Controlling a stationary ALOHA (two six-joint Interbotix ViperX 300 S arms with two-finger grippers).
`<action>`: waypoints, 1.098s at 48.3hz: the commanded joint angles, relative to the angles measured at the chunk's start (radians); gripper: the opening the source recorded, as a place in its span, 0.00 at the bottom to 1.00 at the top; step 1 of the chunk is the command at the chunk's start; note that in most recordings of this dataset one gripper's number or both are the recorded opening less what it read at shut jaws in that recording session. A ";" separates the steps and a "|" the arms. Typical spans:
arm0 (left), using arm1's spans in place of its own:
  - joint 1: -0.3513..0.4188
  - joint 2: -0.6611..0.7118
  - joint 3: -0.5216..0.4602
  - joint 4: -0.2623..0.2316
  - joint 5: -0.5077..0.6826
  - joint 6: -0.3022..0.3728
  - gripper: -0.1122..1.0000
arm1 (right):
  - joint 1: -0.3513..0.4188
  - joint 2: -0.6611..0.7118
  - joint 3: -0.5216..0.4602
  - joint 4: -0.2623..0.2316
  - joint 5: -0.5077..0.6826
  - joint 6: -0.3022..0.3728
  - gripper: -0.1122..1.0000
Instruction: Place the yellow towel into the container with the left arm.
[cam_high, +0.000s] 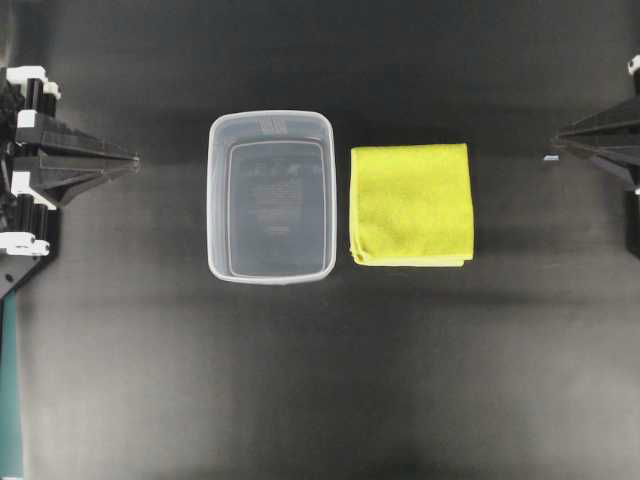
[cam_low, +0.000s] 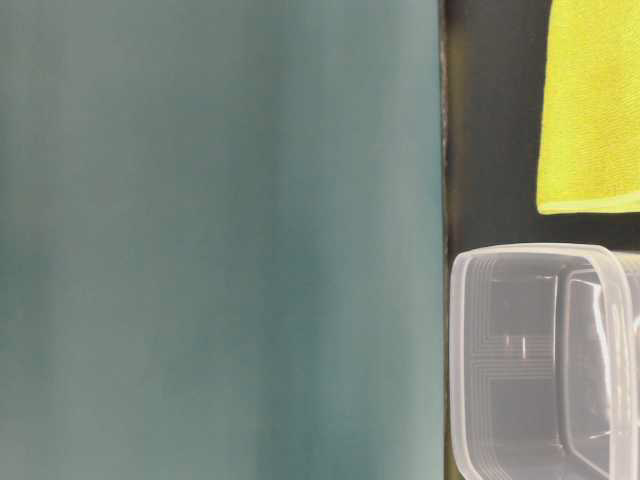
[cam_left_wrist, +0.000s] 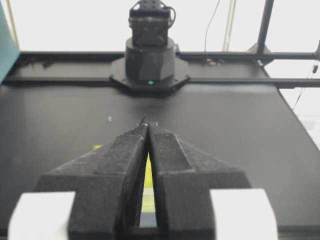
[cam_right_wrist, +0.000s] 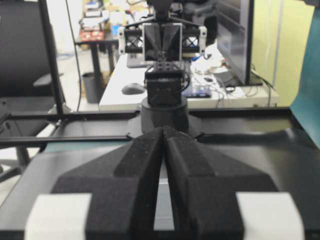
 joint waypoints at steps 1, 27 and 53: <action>-0.009 0.017 -0.025 0.041 -0.009 -0.028 0.15 | 0.000 -0.002 -0.014 0.008 -0.006 0.014 0.12; 0.037 0.319 -0.508 0.043 0.485 -0.034 0.10 | -0.005 -0.127 -0.020 0.026 0.295 0.015 0.12; 0.067 0.904 -1.011 0.044 0.925 -0.031 0.27 | -0.005 -0.169 0.005 0.035 0.295 0.014 0.21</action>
